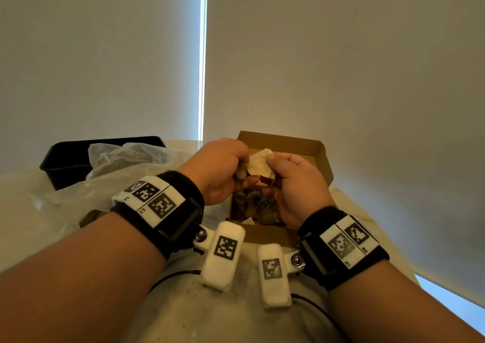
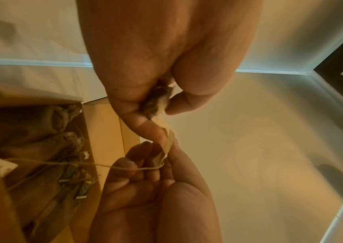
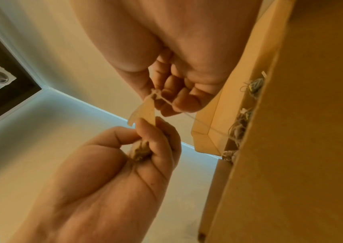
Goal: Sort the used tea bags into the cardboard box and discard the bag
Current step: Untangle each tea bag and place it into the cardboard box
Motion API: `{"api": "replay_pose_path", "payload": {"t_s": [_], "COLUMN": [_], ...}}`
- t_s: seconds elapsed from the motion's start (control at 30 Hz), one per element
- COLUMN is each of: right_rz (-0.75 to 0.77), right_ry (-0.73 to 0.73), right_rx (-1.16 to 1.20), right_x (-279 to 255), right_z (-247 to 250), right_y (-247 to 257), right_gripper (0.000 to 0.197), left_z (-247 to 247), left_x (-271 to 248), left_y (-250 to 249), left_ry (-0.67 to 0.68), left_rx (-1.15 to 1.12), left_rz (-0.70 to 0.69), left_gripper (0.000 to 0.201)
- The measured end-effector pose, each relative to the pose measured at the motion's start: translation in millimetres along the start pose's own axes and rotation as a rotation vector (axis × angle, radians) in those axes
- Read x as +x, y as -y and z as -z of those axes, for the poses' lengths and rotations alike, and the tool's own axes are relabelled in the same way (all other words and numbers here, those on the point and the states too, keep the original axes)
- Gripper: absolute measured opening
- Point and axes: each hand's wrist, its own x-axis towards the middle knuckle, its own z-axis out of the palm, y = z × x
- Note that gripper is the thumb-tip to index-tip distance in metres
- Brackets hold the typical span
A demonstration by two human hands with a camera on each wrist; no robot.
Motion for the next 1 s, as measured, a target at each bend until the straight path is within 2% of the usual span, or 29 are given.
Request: {"api": "replay_pose_path", "payload": {"t_s": [0.17, 0.3, 0.37, 0.43, 0.47, 0.57, 0.63, 0.8, 0.9, 0.93, 1.0], "right_rz": [-0.049, -0.087, -0.088, -0.085, -0.088, -0.097, -0.089, -0.064, -0.053, -0.049, -0.038], "right_ry": [-0.073, -0.088, -0.072, -0.068, -0.074, -0.09, -0.106, -0.114, -0.093, -0.081, -0.048], "right_rx": [0.065, 0.134, 0.185, 0.283, 0.341, 0.469, 0.49, 0.528, 0.538, 0.547, 0.578], "right_x": [0.1, 0.4, -1.0, -2.3, -2.5, -1.9, -1.7, -0.9, -1.9, -2.3, -3.4], "right_z": [0.6, 1.6, 1.6, 1.7, 2.0, 2.3, 2.3, 3.9, 2.2, 1.1, -1.2], "right_y": [3.2, 5.2, 7.2, 10.4, 12.2, 15.8, 18.3, 20.1, 20.0, 20.0, 20.9], "right_gripper": [0.01, 0.011, 0.013, 0.016, 0.018, 0.026, 0.028, 0.028, 0.029, 0.03, 0.032], "left_z": [5.9, 9.6, 9.7, 9.8, 8.8, 5.2, 4.2, 4.2, 2.0, 0.2, -3.9], "left_x": [-0.5, 0.3, 0.9, 1.5, 0.5, -2.2, -3.1, -2.7, -1.0, -1.4, -2.0], "left_y": [0.3, 1.6, 2.9, 5.4, 6.1, 7.3, 6.9, 6.1, 8.4, 9.4, 12.1], "left_ry": [-0.052, -0.064, 0.011, 0.139, 0.198, 0.313, 0.331, 0.259, 0.28, 0.306, 0.341], "left_rx": [0.061, 0.193, 0.296, 0.483, 0.573, 0.802, 0.899, 0.941, 0.942, 0.964, 1.028], "left_rz": [0.002, 0.006, 0.02, 0.046, 0.064, 0.041, -0.014, -0.103, -0.155, -0.16, -0.152], "left_gripper": [0.015, 0.019, 0.028, 0.043, 0.045, 0.018, 0.011, 0.01, 0.031, 0.03, 0.012]}}
